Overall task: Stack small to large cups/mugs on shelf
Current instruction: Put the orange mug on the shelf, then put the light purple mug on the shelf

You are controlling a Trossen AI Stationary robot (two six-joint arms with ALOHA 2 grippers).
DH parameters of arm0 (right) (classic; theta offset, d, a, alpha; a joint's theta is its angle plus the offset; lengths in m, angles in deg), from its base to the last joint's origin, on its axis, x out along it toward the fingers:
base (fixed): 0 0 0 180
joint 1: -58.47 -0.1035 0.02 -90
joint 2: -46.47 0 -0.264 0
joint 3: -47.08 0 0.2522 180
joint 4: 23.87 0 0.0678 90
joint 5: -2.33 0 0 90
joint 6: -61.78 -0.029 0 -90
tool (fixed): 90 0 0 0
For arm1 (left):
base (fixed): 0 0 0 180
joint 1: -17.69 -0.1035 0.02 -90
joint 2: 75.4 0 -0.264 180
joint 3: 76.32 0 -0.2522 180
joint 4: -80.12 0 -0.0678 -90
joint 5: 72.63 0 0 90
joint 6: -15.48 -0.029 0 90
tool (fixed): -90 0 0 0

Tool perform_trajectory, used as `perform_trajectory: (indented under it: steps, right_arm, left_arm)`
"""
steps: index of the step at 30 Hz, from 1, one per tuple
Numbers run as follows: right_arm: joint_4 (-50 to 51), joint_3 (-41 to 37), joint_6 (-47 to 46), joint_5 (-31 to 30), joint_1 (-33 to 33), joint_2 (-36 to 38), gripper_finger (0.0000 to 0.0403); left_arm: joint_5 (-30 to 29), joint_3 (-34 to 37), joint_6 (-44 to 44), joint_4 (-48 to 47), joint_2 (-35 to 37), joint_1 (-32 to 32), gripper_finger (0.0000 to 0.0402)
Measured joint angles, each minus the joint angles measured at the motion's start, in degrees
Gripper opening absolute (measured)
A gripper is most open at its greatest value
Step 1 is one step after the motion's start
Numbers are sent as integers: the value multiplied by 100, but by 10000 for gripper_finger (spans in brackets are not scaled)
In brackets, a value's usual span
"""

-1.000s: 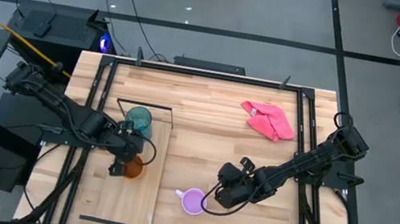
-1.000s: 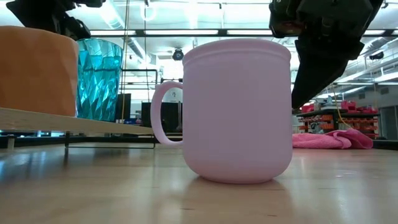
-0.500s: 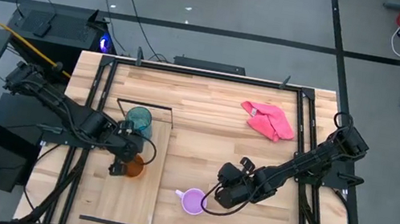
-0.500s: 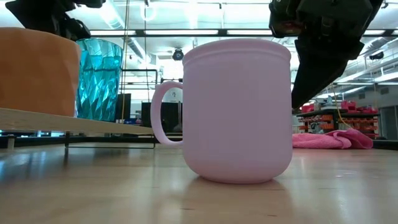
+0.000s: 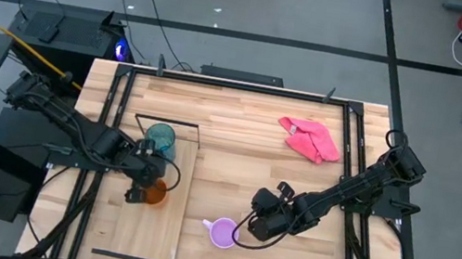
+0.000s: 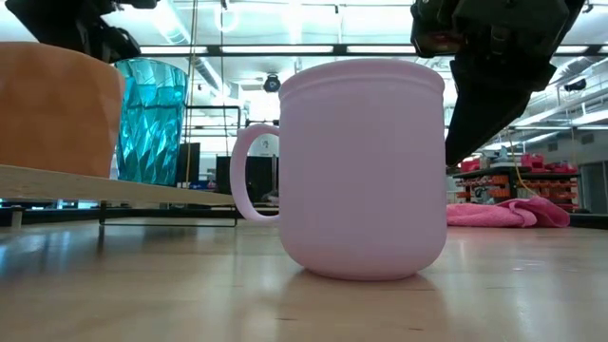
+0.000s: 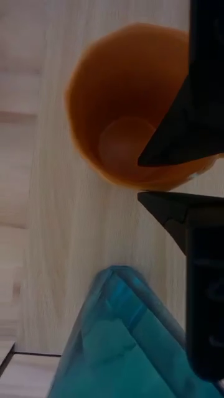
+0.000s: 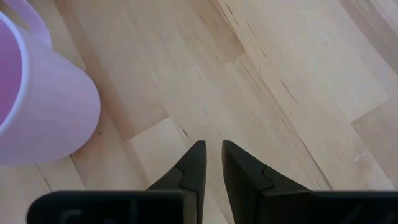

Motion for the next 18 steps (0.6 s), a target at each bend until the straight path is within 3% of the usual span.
perform_trajectory:
  steps: [18]
  right_arm:
    - [1, 0, 2, 120, 0, 0, 59]
  left_arm:
    - [0, -1083, -39, -349, 2, 5, 88]
